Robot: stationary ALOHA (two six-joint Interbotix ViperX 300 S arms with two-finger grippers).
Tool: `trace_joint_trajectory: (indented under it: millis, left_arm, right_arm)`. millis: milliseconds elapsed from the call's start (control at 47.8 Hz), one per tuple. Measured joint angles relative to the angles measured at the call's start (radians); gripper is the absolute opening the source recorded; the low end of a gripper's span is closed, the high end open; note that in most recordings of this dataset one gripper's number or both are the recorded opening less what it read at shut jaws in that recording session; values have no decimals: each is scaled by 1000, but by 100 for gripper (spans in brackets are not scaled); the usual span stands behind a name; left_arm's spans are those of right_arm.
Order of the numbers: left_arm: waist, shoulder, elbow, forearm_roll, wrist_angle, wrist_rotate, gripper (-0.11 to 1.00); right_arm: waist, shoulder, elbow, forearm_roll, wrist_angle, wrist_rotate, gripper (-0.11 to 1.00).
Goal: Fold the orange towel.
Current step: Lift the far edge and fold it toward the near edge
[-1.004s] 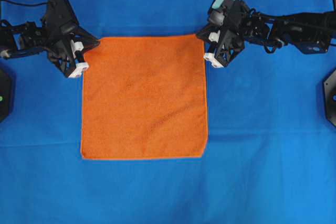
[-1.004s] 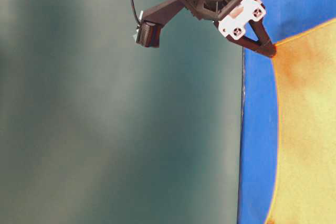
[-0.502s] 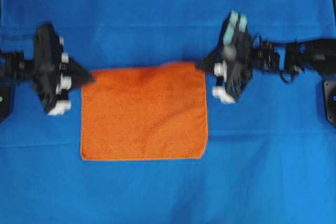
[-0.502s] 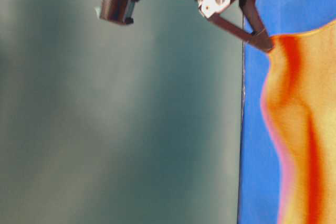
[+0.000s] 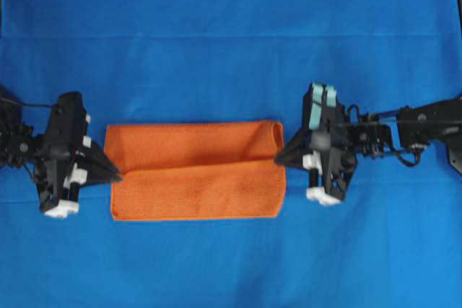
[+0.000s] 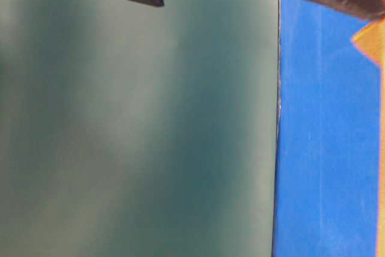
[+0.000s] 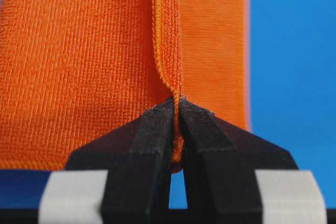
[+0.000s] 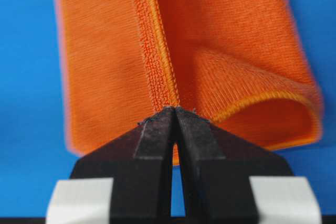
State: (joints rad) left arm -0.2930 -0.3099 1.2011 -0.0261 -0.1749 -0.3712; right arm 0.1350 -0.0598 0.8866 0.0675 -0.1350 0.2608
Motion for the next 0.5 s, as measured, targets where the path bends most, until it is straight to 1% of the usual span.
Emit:
trace_joint_trajectory:
  millis: [84, 293, 502]
  left_arm:
    - [-38, 28, -23, 0, 2, -11, 0]
    - [-126, 109, -87, 0, 6, -11, 0]
    - [-146, 178, -117, -2, 8, -11, 0]
  right_arm:
    - [29, 6, -5, 0, 0, 15, 1]
    - [75, 44, -25, 0, 5, 46, 1]
    - [101, 77, -43, 2, 23, 63, 1]
